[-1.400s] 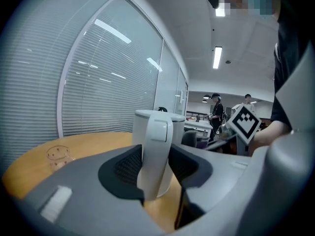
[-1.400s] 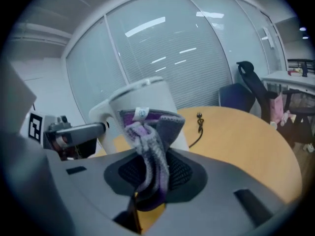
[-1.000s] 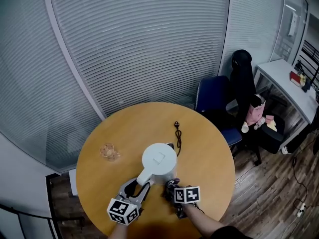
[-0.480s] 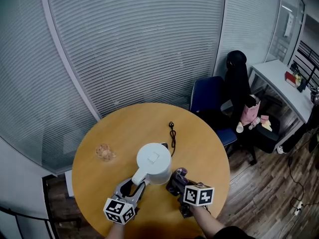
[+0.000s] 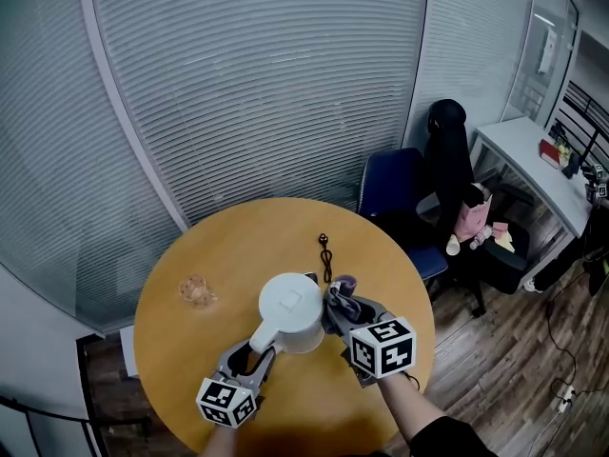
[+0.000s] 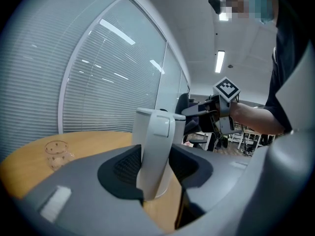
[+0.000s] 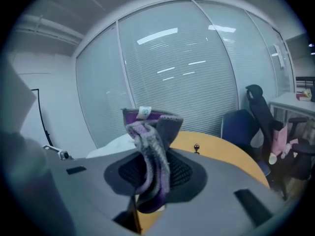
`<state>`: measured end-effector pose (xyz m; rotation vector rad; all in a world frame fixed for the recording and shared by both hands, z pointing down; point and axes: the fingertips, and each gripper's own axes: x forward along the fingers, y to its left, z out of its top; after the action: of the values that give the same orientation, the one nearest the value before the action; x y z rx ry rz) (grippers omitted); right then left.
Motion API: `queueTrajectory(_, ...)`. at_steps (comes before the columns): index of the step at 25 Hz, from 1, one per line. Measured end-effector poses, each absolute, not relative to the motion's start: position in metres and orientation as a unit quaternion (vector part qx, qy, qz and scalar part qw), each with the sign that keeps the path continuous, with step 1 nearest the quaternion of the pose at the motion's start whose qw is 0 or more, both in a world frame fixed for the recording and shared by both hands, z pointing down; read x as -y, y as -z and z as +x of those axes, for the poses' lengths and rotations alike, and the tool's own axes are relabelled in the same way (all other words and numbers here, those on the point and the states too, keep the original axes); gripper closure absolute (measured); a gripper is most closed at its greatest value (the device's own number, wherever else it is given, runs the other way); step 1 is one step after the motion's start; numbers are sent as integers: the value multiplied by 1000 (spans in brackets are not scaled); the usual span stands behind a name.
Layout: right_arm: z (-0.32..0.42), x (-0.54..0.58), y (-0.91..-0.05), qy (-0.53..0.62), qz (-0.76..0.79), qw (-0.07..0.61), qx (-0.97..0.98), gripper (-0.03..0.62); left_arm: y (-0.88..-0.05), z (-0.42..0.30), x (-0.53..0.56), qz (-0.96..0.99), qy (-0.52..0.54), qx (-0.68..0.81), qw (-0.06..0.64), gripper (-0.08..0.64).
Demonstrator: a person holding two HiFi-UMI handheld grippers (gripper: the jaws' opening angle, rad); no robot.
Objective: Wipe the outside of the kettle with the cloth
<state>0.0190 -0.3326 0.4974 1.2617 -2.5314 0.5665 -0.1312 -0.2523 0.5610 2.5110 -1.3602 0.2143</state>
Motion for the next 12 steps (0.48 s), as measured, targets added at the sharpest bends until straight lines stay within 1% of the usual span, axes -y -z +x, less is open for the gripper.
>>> queueTrajectory(4,19,338,-525,-234,432,139,860,495,-560,-131,252,867,-73,474,137,380)
queueTrajectory(12,23,340,-628,-375,438,138,805,495,-561,-132,251,863,-70,481,137,380)
